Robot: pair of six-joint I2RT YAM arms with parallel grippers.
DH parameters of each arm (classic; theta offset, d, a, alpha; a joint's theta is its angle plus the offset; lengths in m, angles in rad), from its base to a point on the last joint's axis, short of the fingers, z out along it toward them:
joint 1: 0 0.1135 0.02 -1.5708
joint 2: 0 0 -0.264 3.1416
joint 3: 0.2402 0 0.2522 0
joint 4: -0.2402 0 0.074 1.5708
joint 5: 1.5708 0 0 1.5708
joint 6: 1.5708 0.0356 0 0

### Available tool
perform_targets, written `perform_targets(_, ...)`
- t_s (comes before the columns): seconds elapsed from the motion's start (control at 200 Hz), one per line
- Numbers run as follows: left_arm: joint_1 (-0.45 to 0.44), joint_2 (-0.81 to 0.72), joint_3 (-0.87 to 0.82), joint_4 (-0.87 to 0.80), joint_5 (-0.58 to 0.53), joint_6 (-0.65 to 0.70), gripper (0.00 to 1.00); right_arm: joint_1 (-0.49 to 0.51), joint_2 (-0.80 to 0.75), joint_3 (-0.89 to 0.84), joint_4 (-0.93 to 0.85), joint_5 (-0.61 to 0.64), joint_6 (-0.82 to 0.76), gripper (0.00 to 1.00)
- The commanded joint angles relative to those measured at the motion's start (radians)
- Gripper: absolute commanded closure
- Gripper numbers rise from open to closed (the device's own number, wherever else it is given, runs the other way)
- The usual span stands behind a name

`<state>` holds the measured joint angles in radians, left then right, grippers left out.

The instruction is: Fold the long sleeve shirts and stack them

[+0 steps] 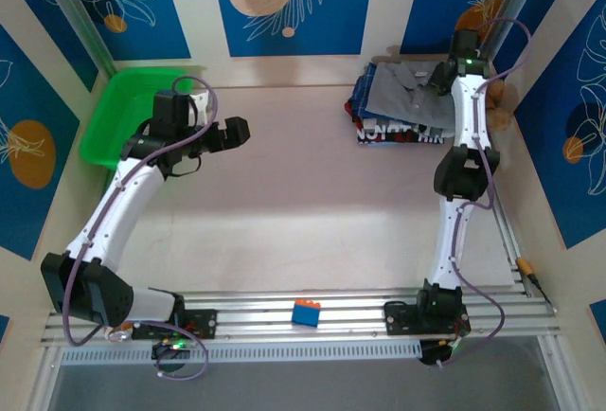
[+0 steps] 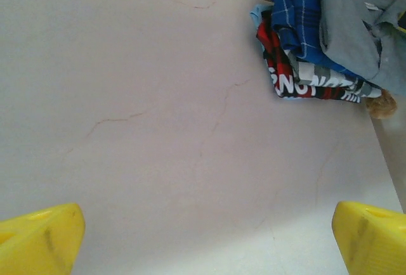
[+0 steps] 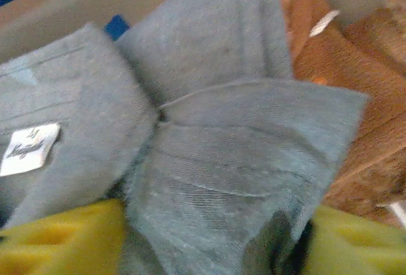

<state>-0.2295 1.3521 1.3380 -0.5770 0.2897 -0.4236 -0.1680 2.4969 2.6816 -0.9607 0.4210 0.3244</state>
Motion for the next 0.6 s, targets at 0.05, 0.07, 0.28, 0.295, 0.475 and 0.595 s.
perform_targets(0.05,0.022,-0.021,0.014,-0.047,-0.043,0.027,0.00,0.007,-0.027,0.038,-0.003,-0.039,0.002,0.16)
perform_targets(0.07,0.022,-0.021,0.013,-0.046,-0.046,0.026,0.00,0.007,-0.036,0.037,-0.012,-0.039,0.001,0.15)
perform_targets(0.28,0.040,-0.040,-0.024,-0.032,-0.064,0.028,0.00,0.001,-0.185,-0.070,-0.036,-0.075,-0.003,0.13)
perform_targets(0.295,0.041,-0.042,-0.031,-0.028,-0.065,0.028,0.00,0.000,-0.197,-0.077,-0.036,-0.081,-0.004,0.13)
perform_targets(0.475,0.086,-0.078,-0.125,0.013,-0.061,0.026,0.00,-0.003,-0.310,-0.127,-0.051,-0.142,-0.001,0.01)
perform_targets(0.595,0.119,-0.107,-0.198,0.044,-0.082,0.025,0.00,0.007,-0.381,-0.196,-0.088,-0.240,0.021,0.01)
